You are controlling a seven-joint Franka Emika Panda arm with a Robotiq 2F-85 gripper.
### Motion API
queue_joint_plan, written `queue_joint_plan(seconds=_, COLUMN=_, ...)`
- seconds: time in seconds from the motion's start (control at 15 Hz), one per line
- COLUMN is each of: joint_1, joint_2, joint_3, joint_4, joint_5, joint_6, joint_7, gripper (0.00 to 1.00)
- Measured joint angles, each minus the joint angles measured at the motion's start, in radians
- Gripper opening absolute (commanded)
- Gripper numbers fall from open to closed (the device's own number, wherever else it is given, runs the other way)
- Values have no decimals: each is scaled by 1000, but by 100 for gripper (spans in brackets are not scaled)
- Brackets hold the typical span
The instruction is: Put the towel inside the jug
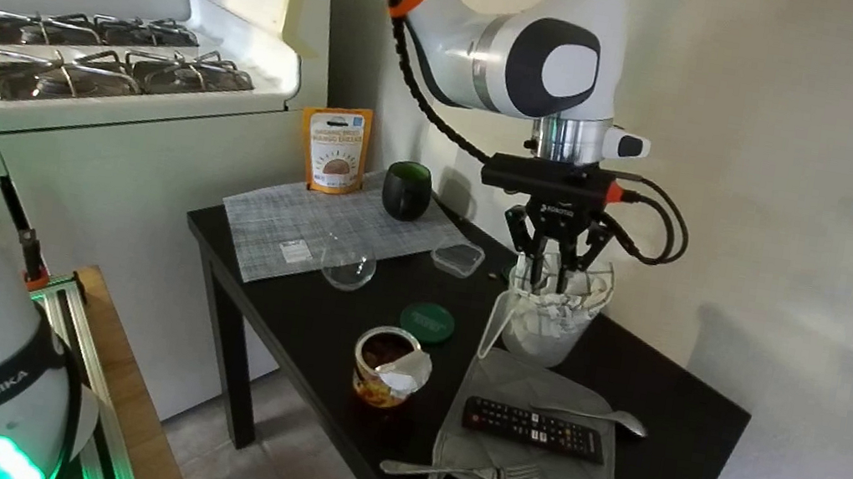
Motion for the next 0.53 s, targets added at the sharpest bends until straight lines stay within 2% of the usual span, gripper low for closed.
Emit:
queue_joint_plan(seconds=0.27, joint_1=8, joint_2=-148, joint_3=-18, joint_4=-170, joint_5=-163, joint_6=123, joint_7=23, gripper=98)
queue_joint_plan(seconds=0.33, joint_1=10, joint_2=-177, joint_3=-19, joint_4=-205, joint_5=-218, joint_6=145, joint_7=25, gripper=100)
queue_joint_plan(seconds=0.4, joint_1=12, joint_2=-202, joint_3=-20, joint_4=-235, joint_5=-279, joint_6=163, joint_7=31, gripper=89)
queue_joint_plan(seconds=0.53, joint_1=12, joint_2=-214, joint_3=-20, joint_4=-246, joint_5=-286, joint_6=166, joint_7=36, gripper=100)
